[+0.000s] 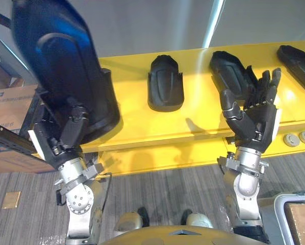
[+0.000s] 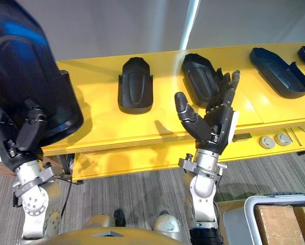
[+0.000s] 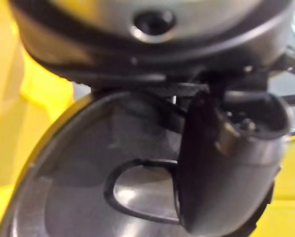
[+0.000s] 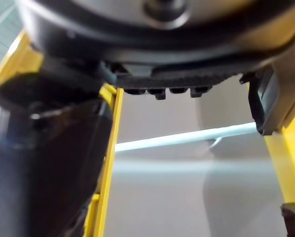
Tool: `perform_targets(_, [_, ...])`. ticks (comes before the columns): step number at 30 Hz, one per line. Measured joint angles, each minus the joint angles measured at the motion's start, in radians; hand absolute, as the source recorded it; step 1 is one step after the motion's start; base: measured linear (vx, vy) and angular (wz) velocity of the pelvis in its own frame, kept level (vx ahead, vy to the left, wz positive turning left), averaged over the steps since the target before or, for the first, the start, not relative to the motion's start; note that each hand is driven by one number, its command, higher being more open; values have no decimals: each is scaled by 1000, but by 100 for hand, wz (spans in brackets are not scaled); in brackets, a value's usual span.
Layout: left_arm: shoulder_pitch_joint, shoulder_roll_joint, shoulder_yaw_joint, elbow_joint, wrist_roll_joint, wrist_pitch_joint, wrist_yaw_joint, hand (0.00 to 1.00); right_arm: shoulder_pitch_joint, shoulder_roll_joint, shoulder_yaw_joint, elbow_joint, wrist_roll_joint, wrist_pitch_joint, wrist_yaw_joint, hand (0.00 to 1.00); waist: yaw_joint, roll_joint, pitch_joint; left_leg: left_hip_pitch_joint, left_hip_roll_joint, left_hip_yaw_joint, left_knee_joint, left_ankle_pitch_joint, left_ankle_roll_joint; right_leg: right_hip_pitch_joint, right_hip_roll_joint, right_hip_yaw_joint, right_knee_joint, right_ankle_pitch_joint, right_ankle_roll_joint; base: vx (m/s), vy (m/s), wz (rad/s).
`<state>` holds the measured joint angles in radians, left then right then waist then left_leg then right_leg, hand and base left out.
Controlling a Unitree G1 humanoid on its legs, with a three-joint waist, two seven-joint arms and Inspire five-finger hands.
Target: Walk over and take three plastic housings, then place them on the shelf
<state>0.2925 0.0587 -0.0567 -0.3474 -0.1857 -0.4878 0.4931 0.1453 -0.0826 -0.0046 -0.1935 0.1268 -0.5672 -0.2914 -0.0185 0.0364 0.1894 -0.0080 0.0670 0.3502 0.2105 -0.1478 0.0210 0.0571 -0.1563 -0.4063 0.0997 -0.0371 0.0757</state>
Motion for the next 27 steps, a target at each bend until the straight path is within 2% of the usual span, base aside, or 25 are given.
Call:
perform_targets(3, [-6,-1,-40,0,2,12,-4,0,8,-2,-8,0,1,12,0,100,-10,0,-1,-1,0,6,-5,4,0,5,2,3,-22,11,-3,-35,20,-4])
perform_targets(6, [-6,0,-46,-1,10,12,6,0,31,-5,-8,1,-2,12,-2,100,0,2,-2,-18,24,29,44,-12,-9,5,14,22,-33,6,-9,-29,2,-15])
perform_targets(7, [-6,1,-46,-1,14,13,14,0,46,-10,-8,6,-1,14,-5,100,11,3,-1,-41,45,35,106,-23,-20,6,22,31,-34,5,-10,-36,-31,-17])
perform_targets(8, [-6,2,-46,-1,13,16,29,0,53,-28,-10,39,-2,15,-5,100,15,-1,2,-100,83,31,259,-25,-23,18,25,33,-34,5,-12,-43,-34,-15])
perform_targets(9, [-6,1,-47,0,13,17,35,0,56,-39,-12,55,-3,15,-5,100,16,1,3,-115,96,28,307,-25,-24,27,26,34,-33,5,-13,-33,-12,-10])
perform_targets(10, [-6,-1,-44,-1,13,17,44,0,60,-52,-18,79,-4,17,-4,100,16,5,3,-125,107,30,346,-20,-30,38,22,34,-32,10,-12,-23,29,-16])
perform_targets(11, [-5,-1,-42,-1,12,16,48,0,71,-63,-30,89,-3,23,-3,100,16,0,0,-121,116,35,356,-32,-17,34,7,34,-29,10,-14,-16,67,-16])
perform_targets(12, [-6,-1,-42,-1,12,14,46,0,75,-67,-40,89,-2,23,0,100,16,5,-3,-122,132,41,358,-45,2,28,3,37,-22,10,-14,0,104,-19])
perform_targets(13, [-5,0,-42,0,12,14,41,0,77,-66,-54,90,0,22,0,100,9,11,-6,-121,177,41,355,-56,-4,13,-14,51,-4,10,-14,21,143,-18])
perform_targets(14, [-5,-1,-44,4,15,12,38,0,78,-65,-73,92,3,22,1,100,-2,7,-5,-121,218,33,355,-53,-17,-1,-44,64,8,15,-7,28,160,-16])
perform_targets(16, [-6,-1,-47,21,20,11,19,0,78,-65,-81,97,24,12,0,100,-17,4,-3,-104,256,21,332,-25,-47,-24,-97,85,26,27,14,15,278,-22])
perform_targets(17, [-7,-3,-53,46,41,11,5,0,78,-71,-84,109,42,5,-3,100,-22,12,-8,-66,262,18,283,18,-65,-35,-138,106,28,43,42,8,364,-27])
perform_targets(19, [-7,-4,-70,53,41,11,-4,0,81,-74,-86,114,40,5,-22,100,-33,34,-19,-37,254,31,219,84,-73,-39,-151,109,29,53,69,-10,410,1])
perform_targets(20, [-10,-1,-81,54,41,11,-13,0,81,-71,-87,119,39,5,-42,100,-43,45,-26,-17,239,38,177,26,-138,-39,-163,106,25,64,95,-21,517,32])
perform_targets(21, [-24,12,-82,54,46,11,-27,0,82,-35,-91,127,39,6,-67,100,-44,38,-26,9,211,53,125,-37,-188,-39,-191,106,19,80,119,-35,510,24])
perform_targets(22, [-20,44,-69,54,46,13,-27,0,81,16,-71,157,38,16,-76,100,-34,-22,-18,14,169,67,126,-35,-169,-41,-229,103,11,106,123,-41,458,11])
perform_targets(25, [30,77,5,55,37,38,-7,0,119,61,-6,189,-5,31,-77,100,-11,-59,-38,19,153,94,121,-45,-152,-39,-224,26,0,158,121,-25,247,-16])
perform_targets(27, [35,74,48,55,35,40,10,0,127,59,-2,189,-69,32,-79,100,-10,-63,-40,21,152,100,116,-45,-152,-39,-223,-13,1,164,114,-19,62,-6])
